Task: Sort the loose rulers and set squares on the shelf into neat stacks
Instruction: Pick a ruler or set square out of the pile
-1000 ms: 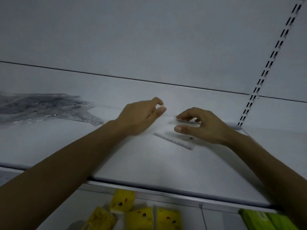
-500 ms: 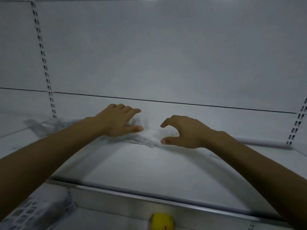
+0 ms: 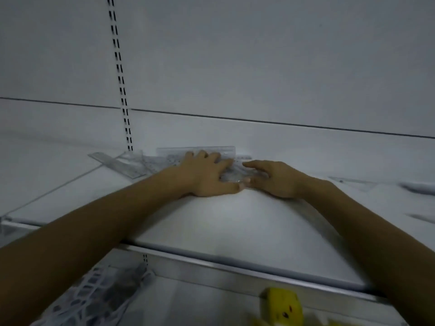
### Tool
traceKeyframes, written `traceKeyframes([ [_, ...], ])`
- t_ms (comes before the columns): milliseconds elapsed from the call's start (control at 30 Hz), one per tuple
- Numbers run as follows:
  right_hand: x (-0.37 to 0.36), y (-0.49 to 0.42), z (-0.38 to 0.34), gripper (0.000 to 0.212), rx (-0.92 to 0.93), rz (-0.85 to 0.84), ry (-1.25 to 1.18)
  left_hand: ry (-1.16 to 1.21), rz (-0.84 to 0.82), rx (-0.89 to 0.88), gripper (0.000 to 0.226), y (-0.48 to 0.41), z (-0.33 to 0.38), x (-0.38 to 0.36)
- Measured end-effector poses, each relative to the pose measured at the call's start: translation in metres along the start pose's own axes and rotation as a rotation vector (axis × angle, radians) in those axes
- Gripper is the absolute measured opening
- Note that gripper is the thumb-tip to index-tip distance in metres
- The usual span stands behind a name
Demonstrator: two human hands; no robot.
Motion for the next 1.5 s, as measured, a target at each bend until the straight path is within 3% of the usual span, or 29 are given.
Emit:
traceKeyframes([
  [200, 0.009, 0.002, 0.0, 0.039, -0.03, 0.239, 0.2, -0.035, 0.144, -0.178, 0.092, -0.003, -0.002, 0.012],
  [300, 0.014, 0.001, -0.004, 0.056, 0.034, 0.326, 0.228, 0.064, 0.184, -0.222, 0.085, -0.001, -0.008, 0.018],
  [400, 0.024, 0.006, -0.006, 0.057, 0.088, 0.46, 0.111, 0.185, 0.257, -0.287, 0.072, 0.003, -0.008, 0.027],
  [533, 0.038, 0.019, -0.003, 0.035, 0.123, 0.643, -0.16, 0.359, 0.26, -0.355, 0.072, 0.008, -0.004, 0.032],
  [600, 0.039, 0.02, -0.002, 0.032, 0.113, 0.659, -0.263, 0.451, 0.32, -0.331, 0.079, 0.009, -0.008, 0.039],
  [700, 0.038, 0.02, 0.004, 0.029, 0.087, 0.679, -0.374, 0.386, 0.388, -0.135, 0.093, 0.004, -0.031, 0.043],
  [767, 0.037, 0.02, 0.007, 0.028, 0.069, 0.689, -0.388, 0.264, 0.179, -0.022, 0.106, -0.003, -0.043, 0.024],
  [867, 0.038, 0.023, 0.006, 0.027, 0.061, 0.707, -0.369, 0.213, -0.078, -0.021, 0.109, -0.006, -0.042, -0.001],
  [1033, 0.039, 0.028, 0.006, 0.027, 0.052, 0.728, -0.342, 0.239, 0.085, -0.129, 0.095, -0.007, -0.035, 0.017],
  [1167, 0.036, 0.027, 0.012, 0.022, 0.03, 0.725, -0.33, 0.257, 0.187, -0.284, 0.056, -0.006, -0.022, 0.02],
  [1300, 0.035, 0.026, 0.015, 0.016, 0.026, 0.741, -0.371, 0.234, 0.259, -0.349, 0.035, -0.005, -0.017, 0.022],
  [1367, 0.035, 0.026, 0.016, 0.016, 0.019, 0.743, -0.389, 0.202, 0.307, -0.354, 0.033, -0.006, -0.017, 0.024],
  [1500, 0.037, 0.03, 0.017, 0.015, -0.005, 0.771, -0.386, 0.071, 0.428, -0.387, 0.057, 0.0, -0.012, 0.031],
])
Point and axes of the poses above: each hand's wrist, its own y-axis away from the middle knuckle, its own x-axis out of the back of the hand, z = x × y, the point moved 7 cm from there along -y, towards the middle knuckle, and after that the axes turned 14 degrees about -z, right-handed, at the moved point
